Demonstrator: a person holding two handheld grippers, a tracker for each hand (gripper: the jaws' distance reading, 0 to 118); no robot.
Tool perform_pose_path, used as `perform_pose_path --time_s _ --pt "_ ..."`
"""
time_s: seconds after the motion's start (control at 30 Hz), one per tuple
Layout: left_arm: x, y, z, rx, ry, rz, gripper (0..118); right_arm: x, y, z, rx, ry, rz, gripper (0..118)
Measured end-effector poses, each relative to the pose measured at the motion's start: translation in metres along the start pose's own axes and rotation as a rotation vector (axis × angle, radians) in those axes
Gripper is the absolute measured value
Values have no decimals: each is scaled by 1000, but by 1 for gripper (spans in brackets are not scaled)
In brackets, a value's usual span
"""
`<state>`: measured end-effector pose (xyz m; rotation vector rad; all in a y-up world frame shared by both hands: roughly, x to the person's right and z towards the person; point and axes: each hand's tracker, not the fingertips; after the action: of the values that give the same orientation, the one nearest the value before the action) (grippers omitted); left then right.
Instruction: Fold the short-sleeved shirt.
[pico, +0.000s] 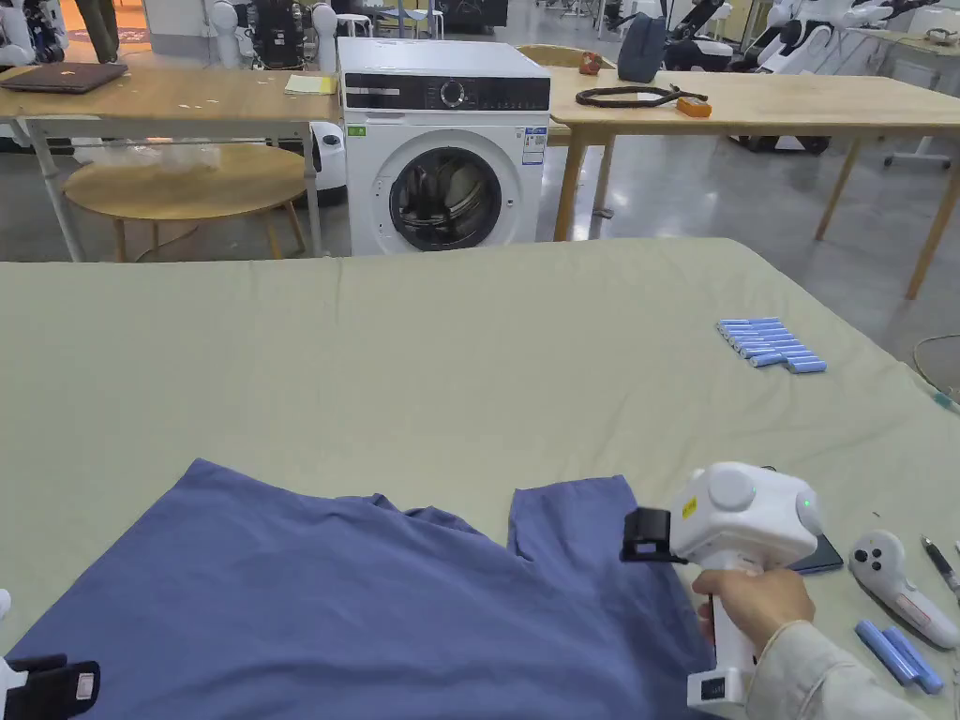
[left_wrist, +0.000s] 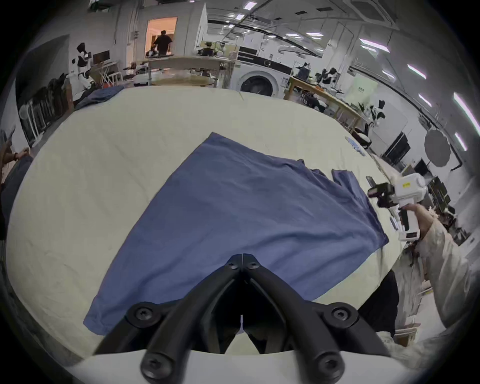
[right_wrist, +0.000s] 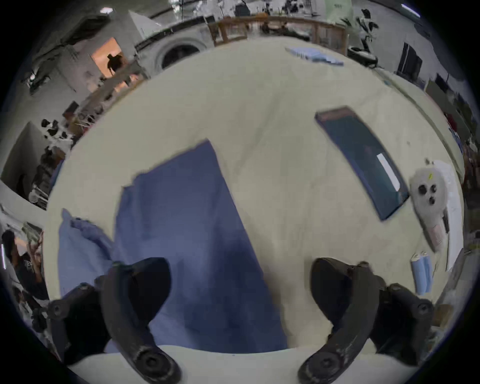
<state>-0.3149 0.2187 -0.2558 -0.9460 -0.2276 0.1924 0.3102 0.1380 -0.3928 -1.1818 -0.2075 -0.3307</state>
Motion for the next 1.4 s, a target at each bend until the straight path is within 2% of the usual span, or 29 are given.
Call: perform_pose_path --time_s 0.03,0.07,0.1,0.13,0.17,0.2,0.23,0.27,0.33,0.37,0.4,0.43,0.47,0.5,0.53,0.6,0.73,0.9,0.97,1.03,1.07,1.1,1.13,1.17,1.23,1.27,1.33,1.37,1.4 --pt "-1 2 -3 -3 2 5 0 -5 1 -10 -26 -12 12 102" --pt "3 4 -2 -5 6 4 0 -6 -4 -16 -60 -15 19 84" --pt "2 6 -5 -13 6 0 0 -11 -11 -15 -36 -106 91 75" --pt "2 9 -7 -20 9 -11 0 -17 -13 -9 6 -116 157 67" --pt "1 12 -9 -20 14 -21 0 -21 -17 6 4 -100 159 49" --pt "4 16 -6 -22 20 -29 0 -22 -19 12 14 -88 147 15" --pt "4 22 -10 -25 20 -31 0 -21 -19 16 41 -41 123 0" --pt "4 28 -14 -34 12 -30 0 -22 -20 19 40 -68 115 0" --pt "13 46 -29 -41 0 -32 0 -12 -11 7 35 -46 136 0" --pt "17 56 -33 -36 -7 -40 0 -9 -10 6 34 -28 113 0" --pt "21 71 -39 -29 -17 -61 8 -8 -9 6 27 -17 101 0" --pt "25 89 -48 -23 -9 -81 33 -2 -5 -1 27 -13 108 0" --pt "37 103 -51 -19 -1 -99 67 -3 -3 -2 27 -11 110 0" --pt "39 124 -66 -38 24 -133 61 -4 -1 -5 25 -11 113 0" --pt "40 145 -80 -37 48 -125 62 -3 -4 -7 21 -12 116 0" --pt "22 190 -125 -48 154 -114 77 1 -5 -14 12 -7 108 0" --pt "10 222 -210 -102 321 -134 78 11 -7 -11 -3 61 1 0" --pt "-2 216 -266 -238 309 -74 78 25 -2 -18 -12 110 -39 0" --pt "1 205 -262 -144 307 -101 79 24 5 -26 -10 107 -31 0" --pt "19 197 -240 -158 311 -67 75 21 7 -26 -1 97 -21 0" --pt "24 197 -236 -169 305 -52 60 19 8 -26 8 88 -12 0" --pt "30 194 -231 -176 298 -62 38 19 8 -25 20 78 1 0" --pt "39 191 -222 -189 282 -84 6 18 7 -24 33 69 14 0" --pt "46 187 -220 -210 254 -100 0 16 7 -22 48 57 25 0" --pt "54 177 -213 -217 242 -112 0 13 -18 -4 71 47 38 0" --pt "30 194 -234 -230 225 -94 0 12 -18 1 80 46 37 0" --pt "26 194 -218 -215 187 0 0 11 -14 15 105 45 64 0" --pt "26 196 -207 -206 167 24 0 -1 -23 38 129 51 84 0" --pt "22 199 -191 -177 174 10 0 -4 -21 50 144 104 91 0"
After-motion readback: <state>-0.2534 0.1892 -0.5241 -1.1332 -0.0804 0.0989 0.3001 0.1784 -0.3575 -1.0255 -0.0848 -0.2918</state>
